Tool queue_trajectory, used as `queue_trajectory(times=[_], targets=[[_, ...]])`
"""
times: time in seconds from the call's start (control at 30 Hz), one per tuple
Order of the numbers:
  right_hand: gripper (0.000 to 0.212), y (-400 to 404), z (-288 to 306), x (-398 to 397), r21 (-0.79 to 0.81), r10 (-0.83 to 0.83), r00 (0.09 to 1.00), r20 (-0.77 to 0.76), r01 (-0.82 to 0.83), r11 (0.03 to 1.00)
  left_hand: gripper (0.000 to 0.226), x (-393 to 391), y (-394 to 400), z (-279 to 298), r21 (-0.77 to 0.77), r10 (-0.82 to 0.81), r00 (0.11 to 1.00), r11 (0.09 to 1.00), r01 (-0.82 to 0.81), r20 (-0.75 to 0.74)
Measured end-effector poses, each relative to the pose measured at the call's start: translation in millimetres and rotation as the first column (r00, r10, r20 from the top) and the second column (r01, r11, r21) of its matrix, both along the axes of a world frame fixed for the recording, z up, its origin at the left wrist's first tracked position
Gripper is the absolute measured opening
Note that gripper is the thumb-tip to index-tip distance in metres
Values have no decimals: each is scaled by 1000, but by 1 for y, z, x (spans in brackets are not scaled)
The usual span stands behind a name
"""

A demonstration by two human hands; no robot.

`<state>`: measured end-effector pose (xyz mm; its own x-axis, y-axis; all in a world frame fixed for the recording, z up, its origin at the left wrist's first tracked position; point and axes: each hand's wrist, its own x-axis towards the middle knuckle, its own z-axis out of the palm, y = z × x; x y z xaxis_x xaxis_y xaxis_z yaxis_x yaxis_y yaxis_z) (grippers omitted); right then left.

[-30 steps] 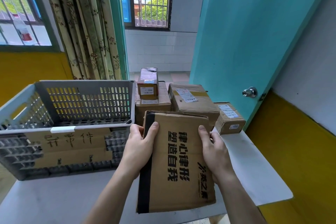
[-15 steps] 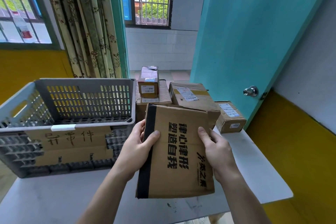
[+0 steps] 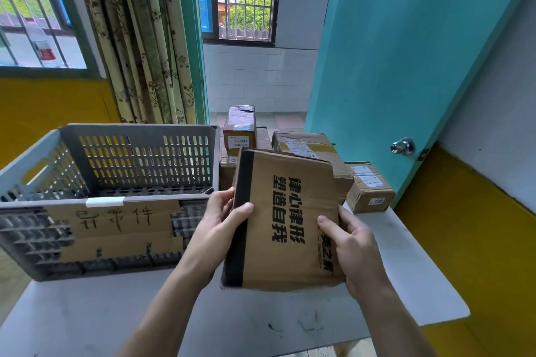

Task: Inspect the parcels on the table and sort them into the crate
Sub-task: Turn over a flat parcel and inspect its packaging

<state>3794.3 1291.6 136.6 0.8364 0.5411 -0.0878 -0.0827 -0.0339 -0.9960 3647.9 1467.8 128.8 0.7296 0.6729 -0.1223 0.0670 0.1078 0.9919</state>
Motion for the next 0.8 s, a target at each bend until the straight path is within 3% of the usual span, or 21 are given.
queue_trajectory(times=[0.1,0.17,0.3,0.47,0.63,0.8], targets=[[22,2,-1,5,16,-19,999,-47,20,1000,80,-7,2,-3,22,-157,987,987,158,-31],[22,5,-2,5,3,-10,1000,-30,10,1000,89,-6,2,-3,15,-184,982,983,185,-38],[30,8,-8,3,-13,83,996,-16,-83,996,85,-4,2,-2,28,-138,990,990,138,2],[70,-1,-5,-2,33,268,960,84,-271,962,79,-2,8,4,-10,-89,995,996,90,43],[67,-1,-6,-4,54,238,965,114,-245,968,78,-1,7,5,0,-69,996,998,69,52],[73,-4,-5,3,47,228,971,68,-231,972,96,-7,8,3,-66,-136,989,988,140,55]])
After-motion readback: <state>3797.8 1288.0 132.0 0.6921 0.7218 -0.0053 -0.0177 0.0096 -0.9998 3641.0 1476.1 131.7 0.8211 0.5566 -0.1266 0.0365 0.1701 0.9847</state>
